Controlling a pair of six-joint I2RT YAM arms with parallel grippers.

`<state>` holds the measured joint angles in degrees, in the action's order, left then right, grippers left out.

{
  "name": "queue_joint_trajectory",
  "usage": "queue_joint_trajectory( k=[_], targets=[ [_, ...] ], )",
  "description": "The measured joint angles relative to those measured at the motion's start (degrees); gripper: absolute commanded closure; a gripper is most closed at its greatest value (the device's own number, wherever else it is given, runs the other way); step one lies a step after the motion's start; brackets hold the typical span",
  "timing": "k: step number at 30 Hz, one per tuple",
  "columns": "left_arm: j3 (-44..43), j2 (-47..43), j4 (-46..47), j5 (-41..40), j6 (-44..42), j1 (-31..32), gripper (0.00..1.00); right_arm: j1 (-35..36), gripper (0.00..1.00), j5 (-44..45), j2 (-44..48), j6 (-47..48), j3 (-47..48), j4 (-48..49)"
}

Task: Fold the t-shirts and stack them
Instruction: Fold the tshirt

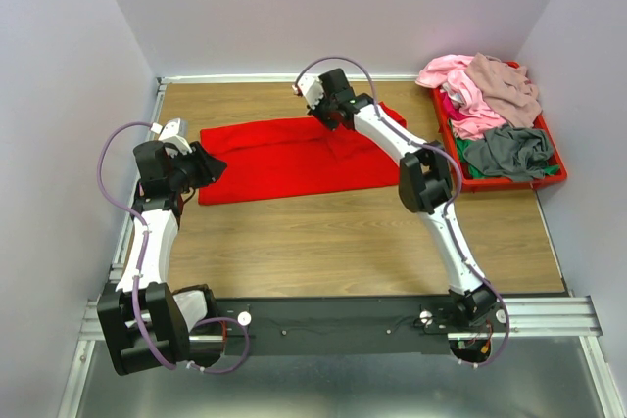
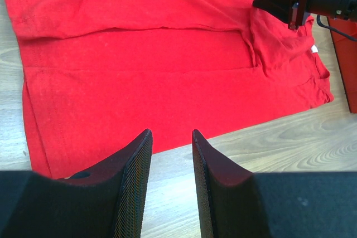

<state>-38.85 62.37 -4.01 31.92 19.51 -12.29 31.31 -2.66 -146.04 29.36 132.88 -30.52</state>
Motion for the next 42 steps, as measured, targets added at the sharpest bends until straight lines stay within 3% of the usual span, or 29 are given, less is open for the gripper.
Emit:
queue_joint_trajectory(
  k=[15,18,21,22,25,28,33,37,42],
  targets=[
    [0.0,0.0,0.0,0.0,0.0,0.0,0.57,2.7,0.97,-0.9,-0.1,0.7,0.2,0.0],
    [0.0,0.0,0.0,0.0,0.0,0.0,0.57,3.1,0.85,-0.9,-0.2,1.0,0.2,0.0],
    [0.0,0.0,0.0,0.0,0.0,0.0,0.57,3.2,0.57,-0.8,-0.3,1.3,0.2,0.0],
    [0.0,0.0,0.0,0.0,0.0,0.0,0.57,3.2,0.40,-0.5,-0.3,1.8,0.2,0.0],
    [0.0,0.0,0.0,0.0,0.0,0.0,0.57,3.2,0.23,0.7,-0.3,1.7,0.5,0.1],
    [0.0,0.0,0.0,0.0,0.0,0.0,0.56,2.7,0.16,1.0,0.6,0.7,-0.1,0.1],
    [0.0,-0.2,-0.3,-1.3,0.0,0.0,0.46,0.8,0.13,-5.9,15.4,0.8,-18.0,1.4],
    [0.0,-0.3,-0.9,-3.5,0.1,0.0,0.21,-1.3,0.13,-13.7,34.8,5.4,-37.9,1.1],
    [0.0,1.7,-1.3,-6.5,2.3,-0.5,0.20,-0.4,0.13,-28.6,50.5,13.7,-56.6,-0.3]
  ],
)
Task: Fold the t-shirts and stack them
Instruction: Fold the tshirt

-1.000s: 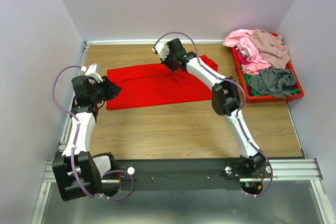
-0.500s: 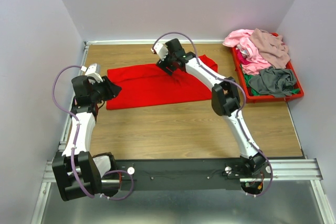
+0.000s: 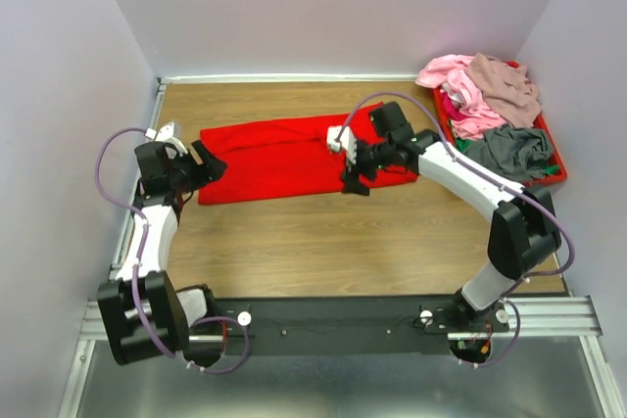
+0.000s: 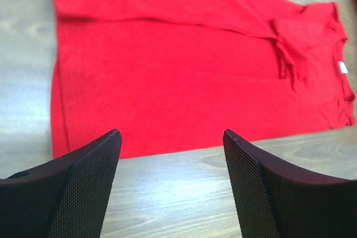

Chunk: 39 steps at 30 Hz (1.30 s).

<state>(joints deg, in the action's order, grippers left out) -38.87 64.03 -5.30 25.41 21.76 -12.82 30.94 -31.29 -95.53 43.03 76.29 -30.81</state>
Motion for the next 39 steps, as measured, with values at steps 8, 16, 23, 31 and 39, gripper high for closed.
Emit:
queue_joint_trajectory(
  k=[8,16,23,31,39],
  targets=[
    [0.0,11.4,-1.5,-4.5,6.5,-5.3,0.30,3.3,0.14,-10.9,1.4,3.5,-11.7,-1.4],
    [0.1,17.3,-7.0,-12.9,12.5,-5.4,0.41,3.2,0.14,-10.5,1.4,1.8,-12.6,1.3],
    [-2.0,20.9,-7.6,-14.8,15.7,-5.6,0.58,3.2,0.14,-9.6,2.2,1.6,-13.7,2.3],
    [-3.6,24.3,-6.6,-15.4,16.6,-5.6,1.00,3.2,0.14,-8.7,3.5,1.6,-14.1,2.5],
    [2.7,13.2,-14.0,-14.2,20.2,0.1,1.00,3.2,0.14,-8.3,4.9,1.6,-14.3,2.6]
  ],
)
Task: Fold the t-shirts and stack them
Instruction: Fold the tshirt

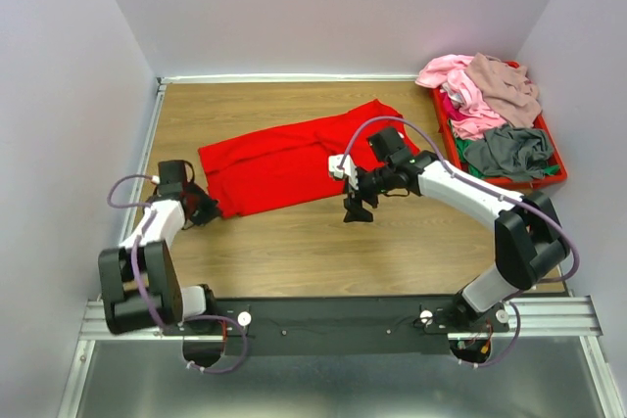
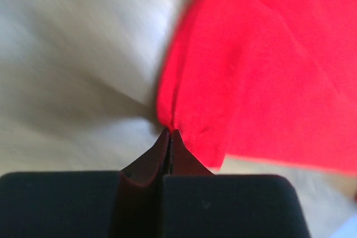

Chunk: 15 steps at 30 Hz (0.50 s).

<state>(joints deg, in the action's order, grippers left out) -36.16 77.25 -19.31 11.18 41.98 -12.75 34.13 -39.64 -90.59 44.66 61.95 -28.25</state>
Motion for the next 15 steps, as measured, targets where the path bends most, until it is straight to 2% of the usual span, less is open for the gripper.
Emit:
queue_joint_trajectory(
  k=[10,15],
  targets=[
    [7.2,-21.4,-13.0,4.8,13.9,18.9,1.00,-0.2,0.13,1.4,0.5,0.0,-0.3,0.0],
    [5.5,-30.9,-22.3,7.4,16.7,22.6,0.97,-1.2,0.12,2.2,0.7,-0.1,-0.3,0.1]
  ],
)
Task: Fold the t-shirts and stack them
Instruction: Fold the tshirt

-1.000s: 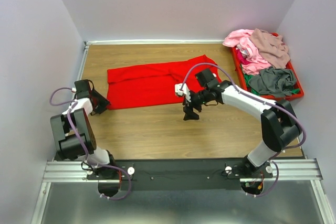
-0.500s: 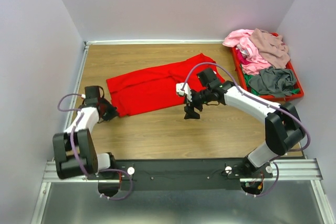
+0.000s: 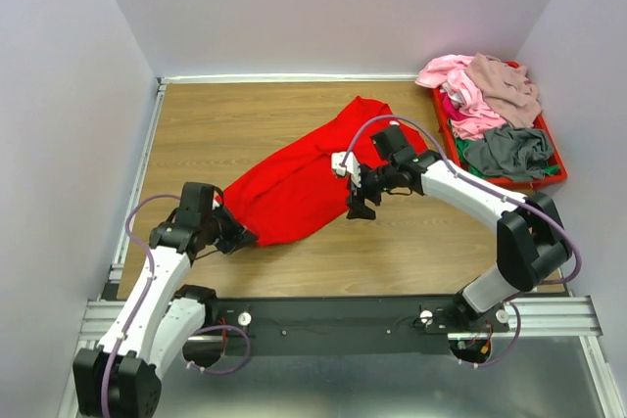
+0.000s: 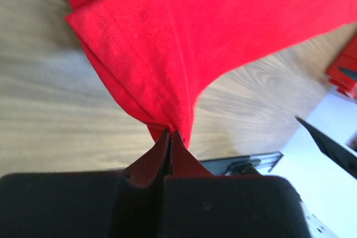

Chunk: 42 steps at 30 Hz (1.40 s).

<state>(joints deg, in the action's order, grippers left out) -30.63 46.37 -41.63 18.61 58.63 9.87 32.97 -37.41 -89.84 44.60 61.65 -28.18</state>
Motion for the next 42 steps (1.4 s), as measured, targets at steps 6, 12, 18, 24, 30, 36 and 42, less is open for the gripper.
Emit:
queue_joint_trajectory(
  k=[6,12,18,24,30,36,42],
  targets=[
    [-3.6,-3.6,-7.8,1.3,-0.5,0.0,0.84,-0.7,0.12,0.5,0.3,0.0,0.0,0.0],
    [-4.2,-5.3,-15.6,4.9,-2.0,0.3,0.66,-0.7,0.11,1.0,0.3,0.0,0.0,0.1],
    [-9.2,-5.7,-17.9,8.3,-3.7,0.4,0.66,-0.8,0.11,1.7,0.3,0.0,0.0,0.1],
    [-13.7,0.2,5.9,12.0,-10.6,0.7,0.38,-1.9,0.12,4.2,0.3,-1.9,0.2,0.1],
    [-40.4,36.1,24.2,6.1,-34.0,5.5,0.46,-11.9,0.18,4.3,0.3,-9.2,2.0,2.2],
    [-63.0,63.6,27.4,7.2,-55.3,8.7,0.52,-18.8,0.24,4.3,1.5,-14.7,2.1,3.6],
    [-82.9,81.8,24.8,9.2,-63.8,10.4,0.54,-20.9,0.25,3.9,1.5,-17.2,2.1,4.4]
  ],
)
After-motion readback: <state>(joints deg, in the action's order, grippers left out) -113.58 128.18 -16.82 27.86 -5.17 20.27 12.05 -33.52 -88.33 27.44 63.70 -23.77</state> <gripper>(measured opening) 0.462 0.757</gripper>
